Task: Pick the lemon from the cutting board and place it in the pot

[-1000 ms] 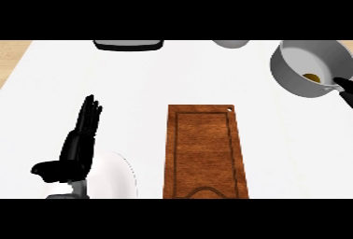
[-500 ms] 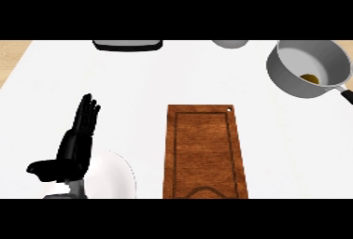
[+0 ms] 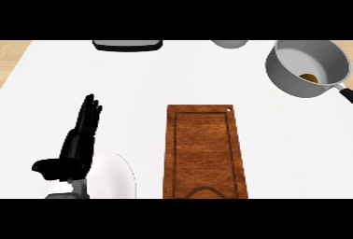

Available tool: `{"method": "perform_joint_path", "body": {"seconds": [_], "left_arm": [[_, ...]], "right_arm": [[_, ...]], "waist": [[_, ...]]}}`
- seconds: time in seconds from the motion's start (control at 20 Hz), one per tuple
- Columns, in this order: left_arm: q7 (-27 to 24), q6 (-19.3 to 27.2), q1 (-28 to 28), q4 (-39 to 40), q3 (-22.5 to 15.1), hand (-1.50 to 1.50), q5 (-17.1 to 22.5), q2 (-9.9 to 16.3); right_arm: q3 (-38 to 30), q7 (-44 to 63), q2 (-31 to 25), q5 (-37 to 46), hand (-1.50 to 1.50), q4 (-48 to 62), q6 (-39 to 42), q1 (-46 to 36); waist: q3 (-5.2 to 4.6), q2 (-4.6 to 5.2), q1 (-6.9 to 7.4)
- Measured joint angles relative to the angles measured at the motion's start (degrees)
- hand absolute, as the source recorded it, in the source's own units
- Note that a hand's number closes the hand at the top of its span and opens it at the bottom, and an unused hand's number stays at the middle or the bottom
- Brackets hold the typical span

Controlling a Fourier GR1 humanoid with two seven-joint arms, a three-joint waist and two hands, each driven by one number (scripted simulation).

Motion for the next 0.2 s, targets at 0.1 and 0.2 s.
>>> {"method": "perform_joint_path", "body": {"seconds": [0.1, 0.2], "left_arm": [[-0.7, 0.0, -0.3, 1.0, 0.1, 0.00, 0.0, -0.2], [-0.4, -0.5, -0.7, 0.9, 0.6, 0.00, 0.3, 0.2]], "right_arm": [[-1.0, -0.5, -1.5, -1.5, -1.50, 0.4, 0.0, 0.8], [-2.1, -1.6, -2.6, -3.3, -1.50, 1.5, 0.4, 1.7]], "waist": [[0.02, 0.02, -0.02], [0.00, 0.02, 0.02]]}}
